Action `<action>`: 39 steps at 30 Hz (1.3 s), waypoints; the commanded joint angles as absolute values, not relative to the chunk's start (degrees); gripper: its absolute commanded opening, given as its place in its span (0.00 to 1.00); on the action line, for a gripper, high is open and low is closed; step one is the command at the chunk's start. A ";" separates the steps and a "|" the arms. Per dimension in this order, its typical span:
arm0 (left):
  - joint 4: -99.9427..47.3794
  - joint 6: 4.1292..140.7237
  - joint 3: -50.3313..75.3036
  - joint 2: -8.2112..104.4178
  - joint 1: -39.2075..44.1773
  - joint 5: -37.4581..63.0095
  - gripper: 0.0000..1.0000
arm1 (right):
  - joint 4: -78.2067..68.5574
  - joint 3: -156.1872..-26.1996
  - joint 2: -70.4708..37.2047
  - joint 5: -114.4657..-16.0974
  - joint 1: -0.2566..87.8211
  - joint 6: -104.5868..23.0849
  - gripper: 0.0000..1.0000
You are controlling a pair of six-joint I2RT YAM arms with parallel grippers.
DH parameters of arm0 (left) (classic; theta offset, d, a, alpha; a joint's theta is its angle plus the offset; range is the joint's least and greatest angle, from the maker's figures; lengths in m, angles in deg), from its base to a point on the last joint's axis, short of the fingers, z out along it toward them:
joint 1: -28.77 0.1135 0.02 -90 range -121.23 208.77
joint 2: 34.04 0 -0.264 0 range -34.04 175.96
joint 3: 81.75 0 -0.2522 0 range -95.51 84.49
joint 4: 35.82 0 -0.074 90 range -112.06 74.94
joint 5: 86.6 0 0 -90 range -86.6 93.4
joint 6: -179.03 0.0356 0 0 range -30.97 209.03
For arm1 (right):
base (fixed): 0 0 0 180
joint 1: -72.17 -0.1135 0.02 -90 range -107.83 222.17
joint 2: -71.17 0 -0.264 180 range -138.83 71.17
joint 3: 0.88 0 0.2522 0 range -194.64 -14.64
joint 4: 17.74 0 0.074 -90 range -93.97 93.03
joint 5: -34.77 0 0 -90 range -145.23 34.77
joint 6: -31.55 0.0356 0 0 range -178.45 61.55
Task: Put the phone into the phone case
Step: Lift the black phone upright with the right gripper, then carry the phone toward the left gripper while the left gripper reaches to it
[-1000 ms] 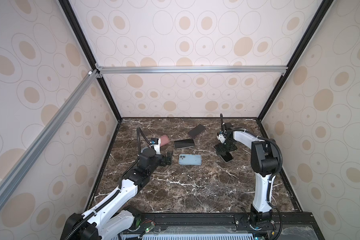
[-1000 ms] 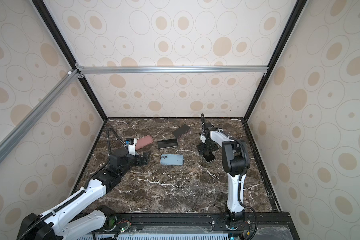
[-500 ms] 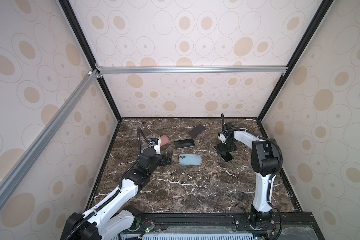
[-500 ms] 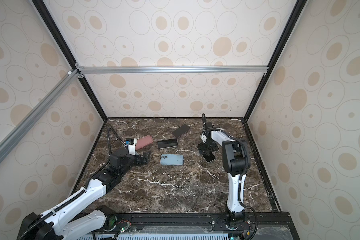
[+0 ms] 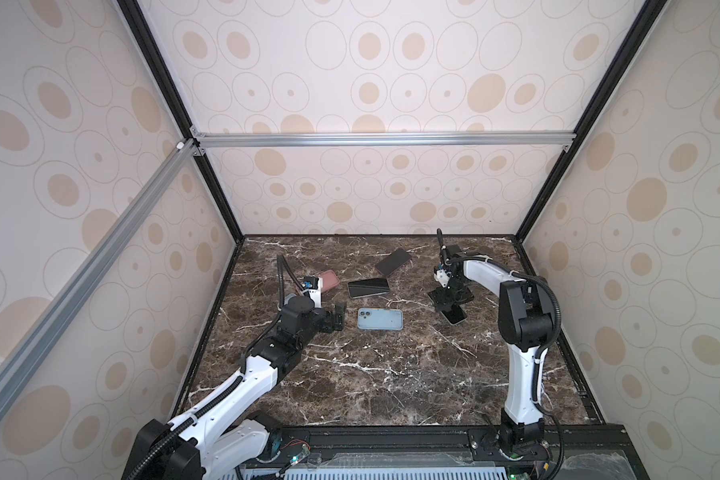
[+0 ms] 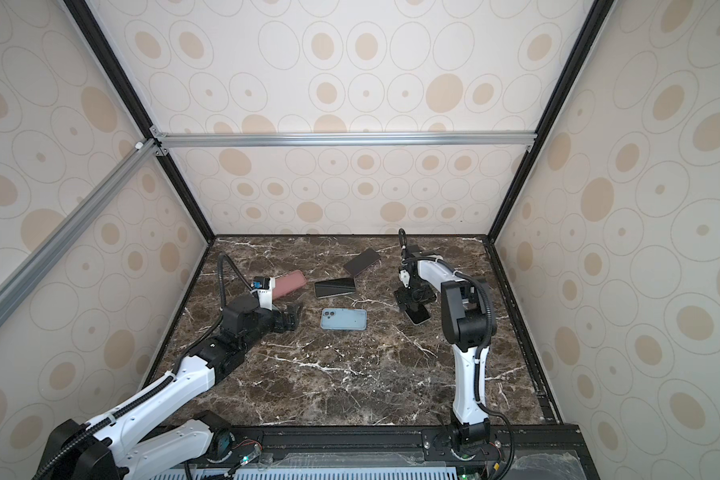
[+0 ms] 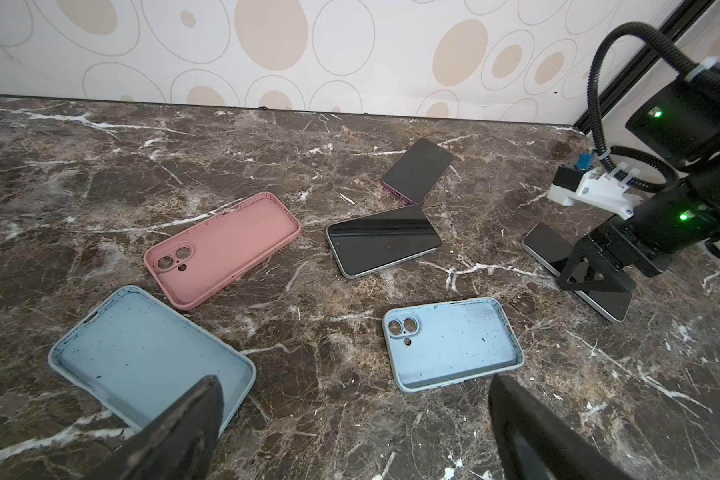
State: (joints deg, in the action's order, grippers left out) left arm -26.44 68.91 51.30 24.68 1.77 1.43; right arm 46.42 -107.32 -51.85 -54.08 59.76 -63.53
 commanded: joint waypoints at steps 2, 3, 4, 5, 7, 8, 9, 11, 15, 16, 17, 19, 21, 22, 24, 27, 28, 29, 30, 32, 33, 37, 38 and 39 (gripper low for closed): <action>-27.77 69.11 50.85 23.90 1.92 0.22 1.00 | 50.47 -106.47 -55.35 -51.38 59.25 -63.30 0.69; -27.69 69.17 50.91 23.75 1.91 0.09 1.00 | 50.45 -106.41 -55.07 -51.84 59.25 -63.23 0.66; -27.69 69.13 51.00 23.71 1.91 -0.02 1.00 | 50.28 -106.35 -54.87 -52.19 59.25 -63.07 0.63; -27.76 69.09 51.16 23.62 1.96 -0.15 1.00 | 50.20 -106.22 -54.55 -52.68 59.25 -62.84 0.61; -28.03 69.04 51.30 23.69 1.90 -0.14 1.00 | 49.58 -106.06 -53.85 -53.51 59.25 -62.15 0.58; -28.10 69.04 51.32 23.79 1.92 -0.05 1.00 | 49.09 -105.76 -53.26 -54.01 59.29 -61.64 0.55; -28.20 68.99 51.27 24.00 1.93 0.06 1.00 | 48.32 -105.58 -52.69 -54.36 59.25 -60.83 0.52; -28.45 68.99 51.30 24.44 1.90 0.48 1.00 | 47.12 -105.11 -51.56 -55.76 59.25 -59.55 0.48; -28.95 68.82 51.25 25.44 1.88 2.02 1.00 | 42.78 -102.39 -47.45 -60.19 59.25 -57.11 0.42; -29.09 68.80 51.18 25.63 1.88 2.26 1.00 | 41.68 -101.64 -46.39 -61.34 59.25 -56.78 0.40; -29.18 68.69 51.10 25.80 1.90 2.47 1.00 | 40.20 -100.61 -44.95 -62.70 59.25 -56.44 0.37; -29.53 68.64 51.10 26.14 1.91 2.83 1.00 | 36.93 -98.35 -42.02 -64.91 59.25 -55.70 0.33; -29.86 68.64 50.97 26.63 1.95 3.32 1.00 | 33.22 -95.73 -38.66 -67.18 59.18 -54.58 0.31; -30.02 68.60 50.90 26.93 1.91 3.57 0.99 | 32.06 -94.69 -37.47 -68.08 59.16 -54.18 0.29; -30.44 68.49 50.74 27.55 1.88 4.36 0.99 | 29.30 -92.75 -34.70 -70.12 59.16 -53.12 0.28; -31.24 68.46 50.51 28.23 1.88 5.56 0.98 | 26.02 -90.37 -31.46 -72.95 59.07 -51.78 0.25; -31.50 68.47 50.50 28.43 1.88 5.97 0.98 | 24.93 -89.71 -30.57 -73.70 58.99 -51.39 0.24; -31.68 68.54 50.36 28.66 1.89 6.42 0.98 | 23.78 -88.98 -29.48 -74.67 58.83 -51.02 0.24; -31.89 68.62 50.25 28.83 1.94 6.92 0.98 | 22.72 -88.38 -28.55 -75.48 58.61 -50.69 0.24; -32.56 68.90 50.13 29.15 1.88 8.45 0.97 | 20.61 -87.13 -26.52 -76.39 57.92 -49.91 0.23; -32.98 69.07 50.12 29.32 1.89 9.26 0.97 | 19.87 -86.74 -25.74 -76.64 57.60 -49.56 0.23; -36.13 69.52 50.38 29.98 1.92 14.05 0.94 | 16.20 -85.01 -22.50 -77.49 56.52 -46.66 0.21; -37.06 69.52 50.47 30.27 1.89 15.53 0.93 | 14.92 -84.37 -21.82 -77.93 56.52 -45.44 0.21; -37.78 69.60 50.54 30.59 1.91 16.86 0.92 | 13.87 -83.89 -21.08 -78.23 54.80 -44.49 0.20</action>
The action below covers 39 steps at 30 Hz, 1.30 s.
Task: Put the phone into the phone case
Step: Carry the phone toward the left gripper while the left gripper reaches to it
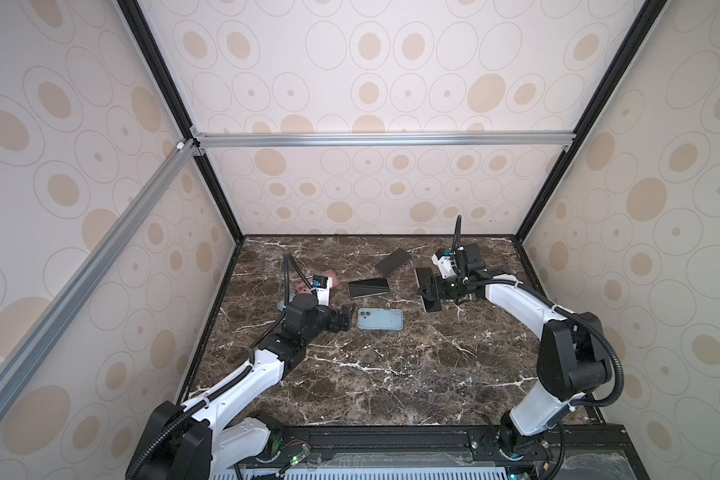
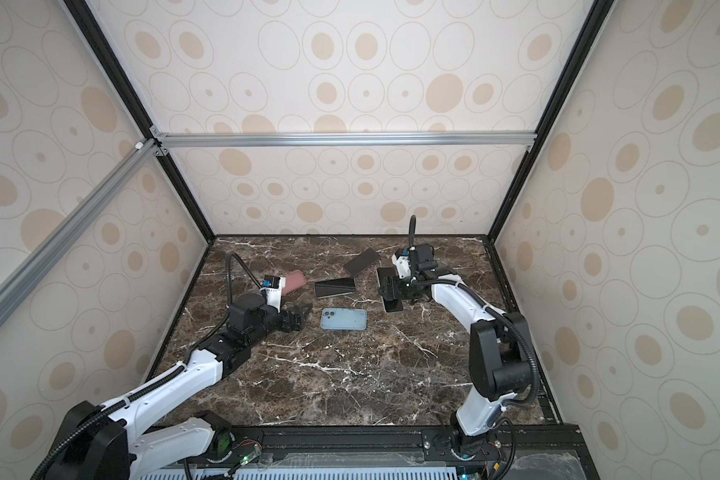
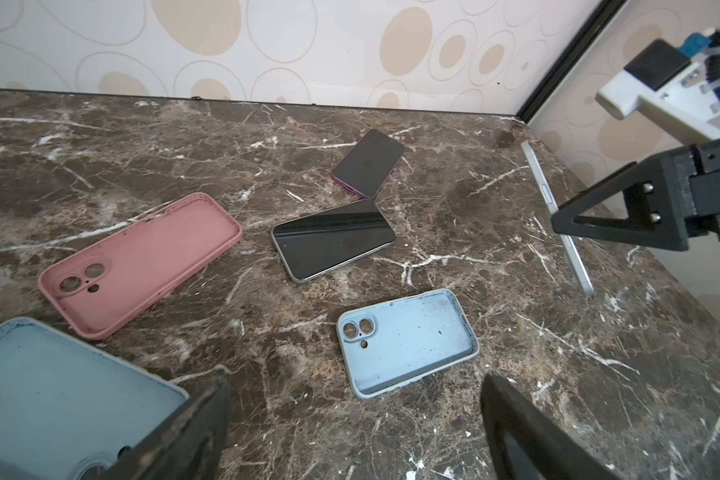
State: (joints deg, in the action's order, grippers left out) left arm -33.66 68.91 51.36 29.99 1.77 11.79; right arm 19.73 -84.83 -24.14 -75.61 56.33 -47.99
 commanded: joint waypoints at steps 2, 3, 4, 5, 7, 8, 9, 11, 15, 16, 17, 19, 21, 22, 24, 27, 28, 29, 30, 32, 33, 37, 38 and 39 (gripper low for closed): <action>-40.19 69.61 50.73 31.45 1.88 20.07 0.92 | 11.64 -82.87 -19.40 -77.57 53.37 -42.27 0.20; -41.06 69.52 50.99 31.74 1.80 21.16 0.92 | 10.86 -82.55 -18.70 -76.69 52.57 -41.32 0.20; -42.40 69.37 51.30 32.11 1.84 22.32 0.91 | 10.22 -82.17 -17.85 -75.42 51.56 -40.17 0.20; -43.58 69.10 51.60 32.39 1.73 23.31 0.91 | 9.25 -81.78 -17.18 -74.34 50.61 -39.06 0.20; -45.54 68.83 51.97 33.08 1.66 25.36 0.91 | 7.54 -81.17 -16.00 -72.13 48.77 -36.53 0.19; -46.65 68.77 52.04 33.52 1.58 26.39 0.90 | 6.78 -80.80 -15.48 -71.11 47.92 -35.11 0.19; -47.45 68.73 52.06 33.86 1.46 27.32 0.89 | 5.97 -80.54 -15.13 -70.48 47.34 -34.24 0.19; -48.93 68.73 52.02 34.63 1.19 29.03 0.88 | 3.87 -79.71 -14.35 -69.55 45.88 -32.18 0.18; -50.73 68.36 51.45 36.07 0.94 32.95 0.85 | 1.56 -79.14 -13.35 -68.44 43.41 -31.50 0.18; -51.24 68.09 51.21 36.47 0.84 34.25 0.84 | 0.95 -78.98 -13.08 -68.07 42.94 -31.41 0.18; -51.86 67.77 51.02 36.78 0.85 35.44 0.83 | 0.45 -78.97 -12.91 -68.12 42.64 -31.17 0.18; -52.91 67.37 50.66 37.41 0.59 37.26 0.82 | 0.01 -78.98 -12.88 -68.10 42.29 -30.65 0.18; -53.48 67.15 50.18 38.13 0.18 38.24 0.81 | -0.15 -78.98 -12.92 -68.30 41.97 -30.50 0.18; -53.45 67.22 49.89 38.58 -0.19 38.37 0.81 | -0.18 -79.13 -13.11 -68.60 41.74 -30.61 0.18; -53.53 67.24 49.22 39.57 -0.89 38.16 0.81 | 0.24 -79.67 -13.52 -69.32 41.64 -30.67 0.18; -53.87 67.02 48.15 40.95 -2.51 34.26 0.78 | -0.28 -79.68 -13.62 -69.99 41.45 -30.35 0.18; -54.09 66.63 47.92 41.34 -2.99 31.74 0.76 | -0.37 -79.67 -13.57 -70.02 41.36 -30.17 0.18; -54.86 66.14 47.84 41.77 -3.48 29.10 0.75 | -0.61 -79.61 -13.49 -69.99 41.30 -30.07 0.18; -56.25 65.73 47.84 42.34 -3.76 28.32 0.74 | -0.76 -79.62 -13.43 -69.91 41.27 -30.02 0.18; -58.86 64.66 47.88 43.23 -4.35 27.14 0.71 | -0.72 -79.85 -13.43 -69.89 41.23 -29.71 0.18; -60.20 64.12 47.80 43.81 -4.70 26.62 0.69 | -0.68 -79.96 -13.47 -70.03 41.23 -29.56 0.18; -62.20 63.22 46.18 46.56 -6.21 25.87 0.65 | -0.99 -80.12 -13.56 -70.35 40.92 -29.06 0.18; -62.23 63.13 45.59 47.39 -6.71 25.82 0.64 | -0.99 -80.20 -13.54 -70.22 40.79 -28.96 0.18; -62.23 62.90 44.89 48.20 -7.13 25.71 0.62 | -0.99 -80.36 -13.54 -70.12 40.69 -28.97 0.18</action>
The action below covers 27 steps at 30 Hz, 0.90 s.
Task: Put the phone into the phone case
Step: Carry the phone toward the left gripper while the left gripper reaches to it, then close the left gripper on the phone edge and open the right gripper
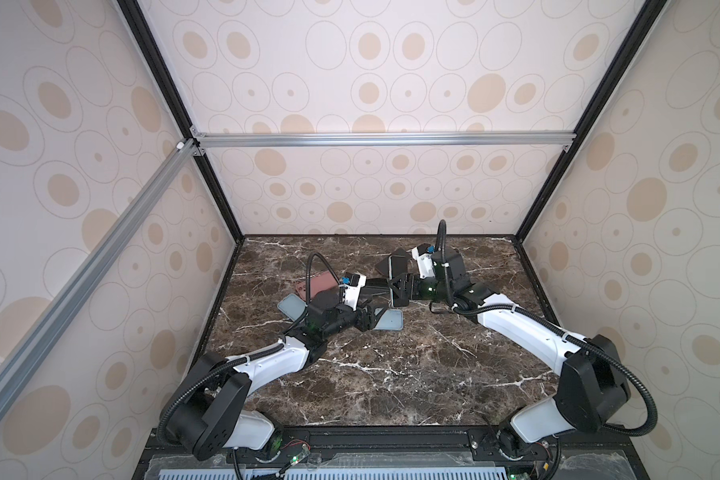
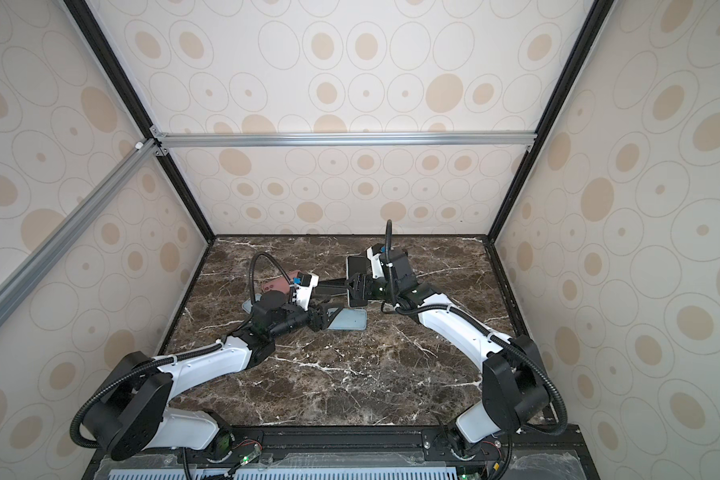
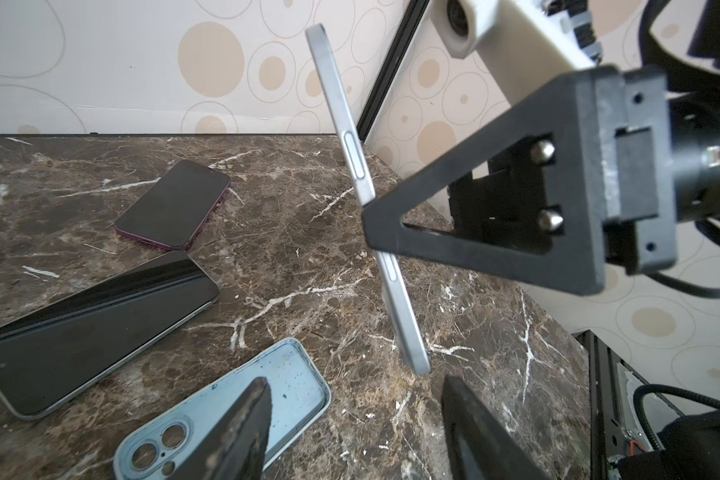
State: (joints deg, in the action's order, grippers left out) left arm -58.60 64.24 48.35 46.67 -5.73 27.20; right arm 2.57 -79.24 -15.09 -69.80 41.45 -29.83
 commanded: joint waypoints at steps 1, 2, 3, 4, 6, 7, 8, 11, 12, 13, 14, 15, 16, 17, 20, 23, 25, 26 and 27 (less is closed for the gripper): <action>-62.38 62.72 44.38 48.87 -7.57 25.51 0.61 | -0.99 -80.38 -13.42 -70.17 40.66 -28.97 0.18; -62.68 62.37 43.96 49.53 -7.92 24.98 0.59 | -0.99 -80.45 -13.46 -70.09 40.60 -28.91 0.18; -63.11 61.96 43.79 49.99 -8.36 24.27 0.58 | -1.07 -80.47 -13.38 -70.00 40.52 -28.85 0.18; -63.68 61.58 43.67 50.32 -8.70 23.83 0.57 | -1.15 -80.47 -13.27 -69.86 40.52 -28.88 0.18; -64.97 60.77 43.49 50.94 -9.21 22.66 0.54 | -1.12 -80.47 -13.26 -69.73 40.40 -29.00 0.18; -65.20 60.44 43.35 51.19 -9.33 22.00 0.53 | -0.99 -80.47 -13.22 -69.73 40.46 -29.09 0.18; -65.04 60.23 42.98 51.55 -9.46 21.70 0.52 | -0.99 -80.47 -13.25 -69.73 40.45 -29.10 0.18; -64.11 60.03 41.87 52.47 -9.82 20.87 0.48 | -1.07 -80.33 -13.06 -69.87 40.40 -28.96 0.18; -63.76 59.96 41.50 52.75 -9.98 20.79 0.47 | -1.20 -80.31 -13.04 -69.80 40.38 -28.98 0.18; -63.12 59.88 41.04 53.12 -10.06 20.63 0.45 | -1.33 -80.20 -12.94 -69.73 40.42 -28.98 0.18; -62.34 59.77 40.54 53.47 -10.12 20.52 0.43 | -1.38 -80.12 -12.85 -69.46 40.41 -29.01 0.18; -61.64 59.62 40.10 53.81 -10.19 20.41 0.42 | -1.34 -80.22 -12.75 -69.39 40.38 -29.11 0.18; -61.04 59.46 39.63 54.14 -10.28 20.37 0.40 | -1.43 -80.12 -12.69 -69.28 40.37 -29.18 0.18; -60.83 59.20 39.36 54.42 -10.34 20.40 0.40 | -1.47 -80.08 -12.60 -69.21 40.38 -29.18 0.18; -61.27 58.29 39.25 54.98 -10.76 20.54 0.39 | -2.02 -79.69 -12.26 -68.85 40.39 -29.11 0.18; -60.78 57.73 38.97 55.43 -10.87 21.01 0.38 | -2.45 -79.26 -11.83 -68.38 40.42 -29.16 0.18; -60.39 57.42 38.78 55.61 -11.07 21.50 0.37 | -2.69 -78.98 -11.50 -67.85 40.39 -29.18 0.18; -60.02 57.29 38.78 55.54 -11.26 21.61 0.37 | -2.87 -78.80 -11.29 -67.59 40.40 -29.27 0.18; -59.64 57.30 38.65 55.52 -11.38 21.68 0.37 | -2.98 -78.64 -11.12 -67.29 40.42 -29.36 0.18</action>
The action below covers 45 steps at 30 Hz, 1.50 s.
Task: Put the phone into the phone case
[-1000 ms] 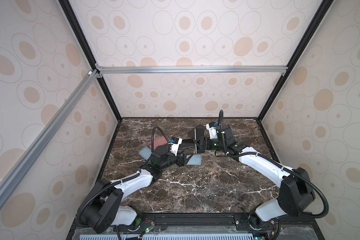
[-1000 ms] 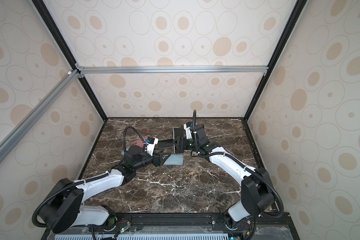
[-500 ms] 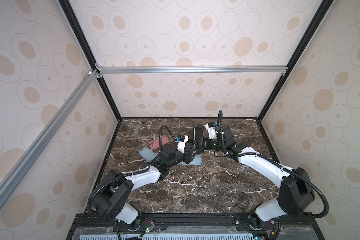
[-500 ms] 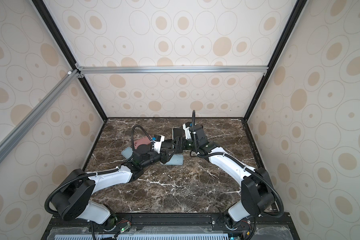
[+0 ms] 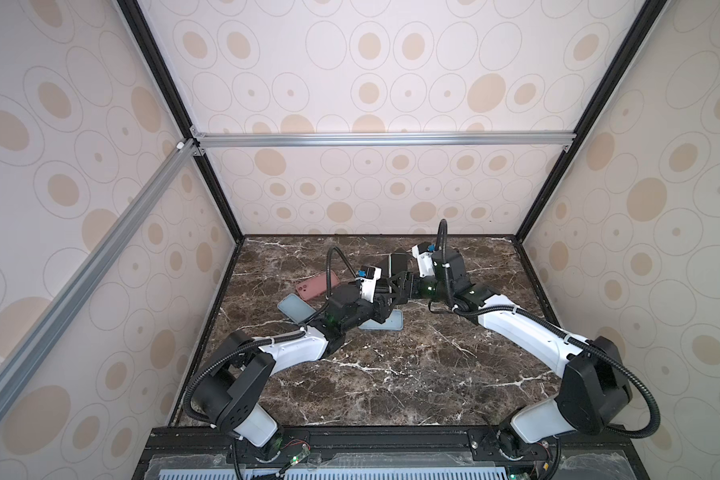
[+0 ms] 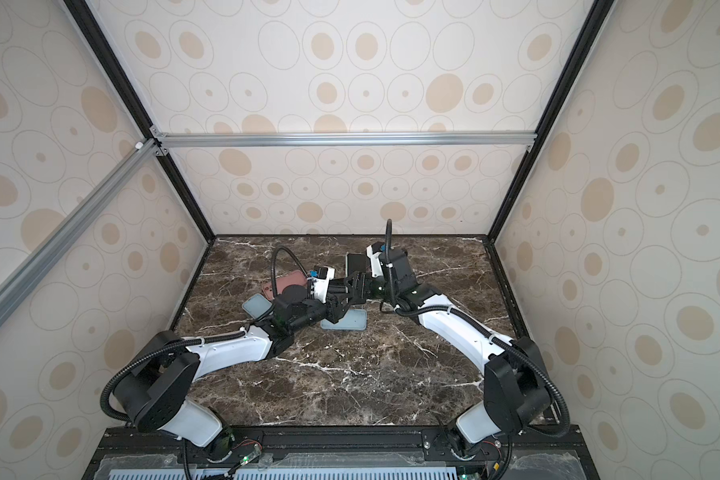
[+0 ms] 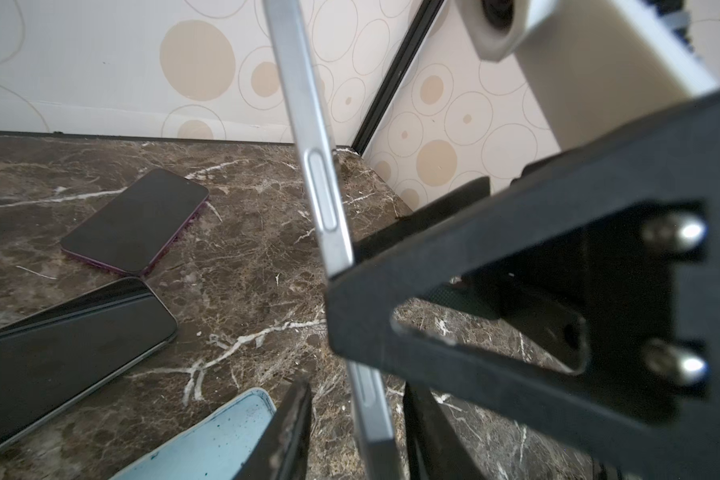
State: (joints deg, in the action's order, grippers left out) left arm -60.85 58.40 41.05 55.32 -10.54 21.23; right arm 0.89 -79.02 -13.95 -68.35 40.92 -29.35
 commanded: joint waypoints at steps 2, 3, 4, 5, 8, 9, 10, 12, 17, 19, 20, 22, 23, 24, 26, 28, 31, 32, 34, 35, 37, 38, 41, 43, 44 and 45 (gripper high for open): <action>-58.92 57.34 38.63 55.27 -11.58 21.51 0.37 | -3.18 -78.55 -10.97 -67.03 40.42 -29.45 0.18; -58.73 57.39 38.73 55.17 -11.77 21.21 0.37 | -3.18 -78.56 -10.92 -67.03 40.38 -29.45 0.18; -58.50 57.39 38.77 55.08 -11.78 20.83 0.36 | -3.18 -78.59 -10.92 -67.17 40.41 -29.38 0.18; -58.25 57.52 38.67 55.13 -11.83 20.41 0.32 | -3.23 -78.57 -10.92 -67.27 40.40 -29.39 0.18; -57.66 57.74 38.22 55.43 -11.86 19.58 0.26 | -3.18 -78.59 -10.92 -67.62 40.41 -29.21 0.18; -57.74 57.74 38.20 55.59 -11.84 19.50 0.25 | -3.18 -78.52 -10.86 -67.62 40.43 -29.14 0.18; -58.19 57.74 38.18 55.67 -11.85 19.57 0.25 | -3.47 -78.32 -10.92 -67.61 40.43 -28.80 0.18; -58.67 57.66 37.94 55.87 -11.87 19.57 0.23 | -3.95 -77.93 -10.92 -67.79 40.39 -28.50 0.18; -58.15 57.57 37.37 56.18 -11.86 19.27 0.05 | -3.65 -77.33 -10.41 -67.36 40.39 -28.44 0.19; -57.76 57.48 37.33 56.05 -11.83 19.05 0.00 | -3.46 -77.22 -10.00 -67.01 40.41 -28.58 0.21; -57.51 57.57 37.38 55.90 -11.92 18.96 0.00 | -3.30 -77.22 -9.96 -66.79 40.43 -28.73 0.23; -57.11 57.57 37.22 55.63 -11.85 18.91 0.00 | -2.77 -77.22 -9.77 -66.30 40.43 -28.90 0.32; -56.75 57.74 37.12 55.52 -11.90 19.27 0.00 | -2.74 -77.13 -9.69 -66.30 40.35 -28.99 0.39; -56.34 57.90 36.82 55.44 -11.88 19.58 0.00 | -2.61 -77.11 -9.69 -66.45 40.36 -29.23 0.44; -54.83 58.01 36.21 55.10 -11.84 19.93 0.00 | -0.87 -77.26 -9.37 -66.33 40.43 -30.81 0.61; -53.52 58.22 35.67 54.59 -11.90 20.41 0.00 | 1.26 -77.48 -8.42 -66.01 40.42 -33.11 0.74; -51.44 59.11 34.61 54.21 -11.77 22.43 0.00 | 5.60 -77.77 -6.12 -64.14 40.36 -37.74 0.93; -50.64 59.53 33.95 54.20 -11.73 23.62 0.00 | 6.95 -77.75 -5.10 -63.08 40.48 -39.19 0.97; -49.58 60.00 32.98 54.20 -11.70 25.97 0.00 | 9.66 -77.92 -3.31 -61.09 40.65 -41.53 0.99; -48.96 60.31 32.53 54.12 -11.61 27.12 0.00 | 10.78 -78.05 -2.42 -60.61 40.92 -42.55 0.99; -47.64 60.71 31.68 53.93 -11.41 29.25 0.00 | 13.13 -78.35 -1.04 -60.25 41.54 -43.94 0.99; -46.70 61.03 31.17 53.81 -11.26 30.02 0.00 | 14.56 -78.69 -0.35 -60.11 41.98 -44.77 0.99; -42.50 63.42 29.63 52.92 -10.07 36.32 0.00 | 18.01 -79.14 1.68 -61.90 44.58 -48.41 0.99; -38.72 65.42 28.43 52.07 -8.79 40.52 0.00 | 20.89 -79.72 2.34 -65.21 47.50 -51.19 1.00; -37.19 65.64 28.14 51.59 -7.72 43.16 0.00 | 22.21 -80.07 2.41 -67.72 49.49 -52.29 0.99; -36.74 65.40 28.20 51.09 -6.70 46.00 0.00 | 22.98 -80.18 2.55 -70.55 51.03 -53.14 0.96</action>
State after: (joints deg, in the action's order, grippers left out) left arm -39.08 61.92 31.67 54.78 -9.27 36.68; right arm 17.06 -78.50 1.67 -64.94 47.85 -47.84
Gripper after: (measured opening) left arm 0.123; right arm 0.969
